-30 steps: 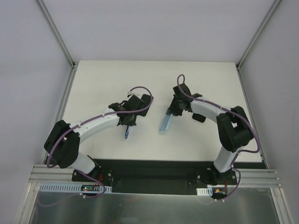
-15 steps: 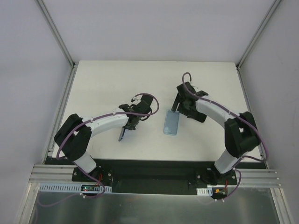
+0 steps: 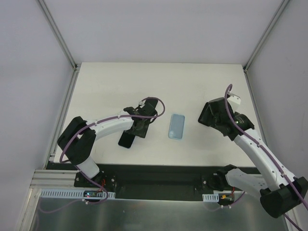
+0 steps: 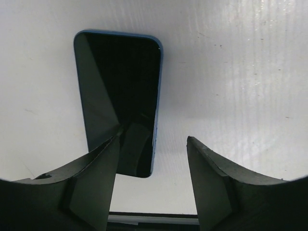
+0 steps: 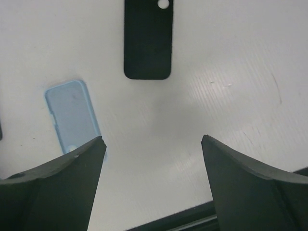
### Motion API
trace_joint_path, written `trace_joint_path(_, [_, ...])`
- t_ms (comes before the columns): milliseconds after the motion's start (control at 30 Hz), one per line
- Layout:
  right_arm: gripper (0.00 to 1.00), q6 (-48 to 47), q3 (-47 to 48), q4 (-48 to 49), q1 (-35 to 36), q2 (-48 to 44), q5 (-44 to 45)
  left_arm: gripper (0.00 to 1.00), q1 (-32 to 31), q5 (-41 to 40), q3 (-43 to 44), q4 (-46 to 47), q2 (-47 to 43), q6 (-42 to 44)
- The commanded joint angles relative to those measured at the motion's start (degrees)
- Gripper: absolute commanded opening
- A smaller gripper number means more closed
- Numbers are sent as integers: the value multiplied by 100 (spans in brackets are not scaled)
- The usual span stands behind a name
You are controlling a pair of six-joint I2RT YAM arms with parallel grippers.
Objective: Take the phone out of the phone case
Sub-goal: Place the phone at the center of the board, then reset both arms
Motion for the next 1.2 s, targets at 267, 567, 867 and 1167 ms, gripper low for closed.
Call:
trace_joint_path(267, [89, 86, -318, -1773, -44, -1658, 701, 64, 97, 891, 505, 59, -1633, 127])
trace_joint_path(567, [89, 429, -300, -2678, -52, -2353, 1167, 71, 1572, 1621, -12, -20, -3180, 366])
trace_joint_path(867, [89, 762, -362, -3039, -44, -2810, 1580, 79, 2813, 1665, -611, -82, -3779, 313])
trace_joint_path(1167, [89, 956, -344, -3189, -44, -2661, 1739, 79, 2892, 1683, -540, -73, -3612, 339])
